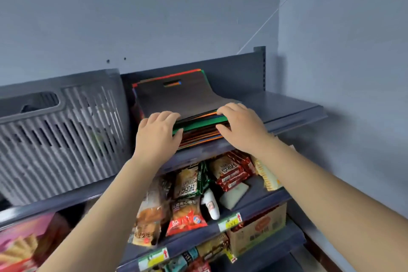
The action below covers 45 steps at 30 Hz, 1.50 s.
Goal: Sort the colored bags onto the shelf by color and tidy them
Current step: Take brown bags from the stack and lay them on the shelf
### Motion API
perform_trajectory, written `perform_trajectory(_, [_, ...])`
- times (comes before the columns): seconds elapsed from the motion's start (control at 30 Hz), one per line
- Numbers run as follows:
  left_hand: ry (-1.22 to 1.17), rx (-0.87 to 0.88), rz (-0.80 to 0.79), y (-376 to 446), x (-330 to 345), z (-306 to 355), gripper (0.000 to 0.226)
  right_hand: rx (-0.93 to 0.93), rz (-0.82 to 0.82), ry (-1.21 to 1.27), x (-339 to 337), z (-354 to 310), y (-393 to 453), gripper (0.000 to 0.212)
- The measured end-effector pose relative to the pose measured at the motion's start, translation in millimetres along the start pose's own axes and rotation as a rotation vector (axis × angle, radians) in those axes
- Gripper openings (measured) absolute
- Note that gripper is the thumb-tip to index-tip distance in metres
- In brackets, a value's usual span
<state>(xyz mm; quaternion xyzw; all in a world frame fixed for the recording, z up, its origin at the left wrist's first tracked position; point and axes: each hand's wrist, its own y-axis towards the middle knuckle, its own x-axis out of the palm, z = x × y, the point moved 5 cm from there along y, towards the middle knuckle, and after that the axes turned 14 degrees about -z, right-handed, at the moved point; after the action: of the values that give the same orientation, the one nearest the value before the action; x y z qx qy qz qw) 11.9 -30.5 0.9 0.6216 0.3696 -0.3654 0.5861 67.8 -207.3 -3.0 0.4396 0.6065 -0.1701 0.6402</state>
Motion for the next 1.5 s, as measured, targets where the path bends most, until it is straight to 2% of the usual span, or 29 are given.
perform_trajectory(0.07, [-0.026, -0.046, -0.049, 8, 3, -17, 0.038, -0.029, 0.014, 0.041, 5, -2, 22, 0.039])
perform_trajectory(0.17, [-0.062, -0.081, -0.152, 23, 13, -32, 0.044, -0.093, -0.051, 0.014, 11, 3, 53, 0.042])
perform_trajectory(0.33, [-0.165, -0.099, -0.226, 37, 14, -46, 0.043, -0.181, -0.310, 0.094, 13, 17, 91, 0.045])
perform_trajectory(0.4, [-0.179, -0.113, -0.268, 39, 13, -49, 0.043, -0.221, -0.363, 0.120, 10, 19, 100, 0.042])
perform_trajectory(0.53, [-0.259, -0.169, -0.333, 45, 9, -52, 0.030, -0.322, -0.413, 0.127, 4, 20, 112, 0.039])
perform_trajectory(0.63, [-0.306, -0.193, -0.334, 52, 6, -54, 0.019, -0.340, -0.437, 0.224, 3, 25, 120, 0.032])
perform_trajectory(0.83, [-0.411, -0.185, -0.349, 63, 4, -51, 0.018, -0.354, -0.473, 0.357, 4, 34, 128, 0.022])
perform_trajectory(1.0, [-0.365, -0.172, -0.376, 70, 2, -40, 0.025, -0.364, -0.420, 0.379, 4, 37, 128, 0.024])
perform_trajectory(1.17, [-0.262, -0.204, -0.266, 75, -4, -37, 0.012, -0.367, -0.358, 0.382, -1, 34, 126, 0.024])
perform_trajectory(1.27, [-0.194, -0.189, -0.219, 72, -4, -33, 0.012, -0.365, -0.354, 0.385, -3, 33, 127, 0.013])
perform_trajectory(1.33, [-0.168, -0.130, -0.097, 68, -6, -30, 0.013, -0.360, -0.371, 0.390, -7, 33, 127, 0.009])
perform_trajectory(1.43, [-0.077, 0.009, 0.126, 59, -13, -29, 0.048, -0.315, -0.404, 0.474, -13, 39, 127, 0.026])
perform_trajectory(1.5, [-0.041, 0.030, 0.234, 52, -16, -34, 0.067, -0.256, -0.434, 0.565, -15, 46, 126, 0.032])
